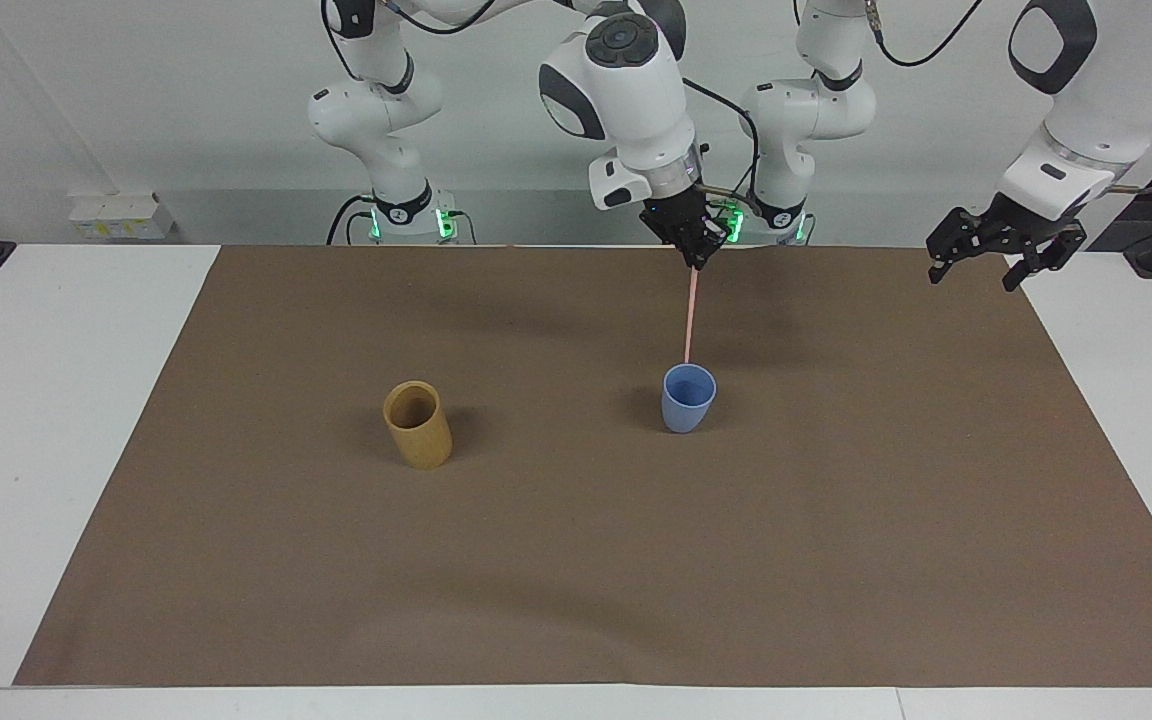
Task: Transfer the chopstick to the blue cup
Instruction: 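Carry the pink stick with the right gripper over the blue cup, then lower the pink stick into the blue cup and open the right gripper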
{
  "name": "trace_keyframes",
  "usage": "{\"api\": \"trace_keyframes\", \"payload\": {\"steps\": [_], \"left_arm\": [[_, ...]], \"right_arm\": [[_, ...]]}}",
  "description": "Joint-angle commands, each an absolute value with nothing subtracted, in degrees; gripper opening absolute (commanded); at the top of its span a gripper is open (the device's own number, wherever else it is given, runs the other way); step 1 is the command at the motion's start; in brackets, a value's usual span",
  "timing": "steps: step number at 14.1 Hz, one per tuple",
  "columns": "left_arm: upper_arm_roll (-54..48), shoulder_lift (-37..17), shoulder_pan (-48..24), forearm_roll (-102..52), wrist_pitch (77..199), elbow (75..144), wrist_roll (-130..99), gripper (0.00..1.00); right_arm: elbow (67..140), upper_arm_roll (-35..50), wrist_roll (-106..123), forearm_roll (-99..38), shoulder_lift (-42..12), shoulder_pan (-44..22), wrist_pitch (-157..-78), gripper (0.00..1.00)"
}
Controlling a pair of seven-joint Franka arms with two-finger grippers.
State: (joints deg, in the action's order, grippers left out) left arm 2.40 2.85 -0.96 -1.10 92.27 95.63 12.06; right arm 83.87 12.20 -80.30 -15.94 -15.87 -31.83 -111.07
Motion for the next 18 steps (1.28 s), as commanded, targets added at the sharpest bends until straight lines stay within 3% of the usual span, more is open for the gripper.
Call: {"api": "trace_keyframes", "payload": {"steps": [1,18], "left_arm": [[2.3,3.3,-0.7,-0.6,91.5,95.2,12.5,1.0],[2.3,3.3,-0.7,-0.6,91.5,95.2,12.5,1.0]], "right_arm": [[82.7,12.1,-78.9,-16.5,-14.5,-30.8,-108.5,0.0],[88.0,12.2,-72.6,-17.3,-16.1,-29.5,-116.9,0.0]]}}
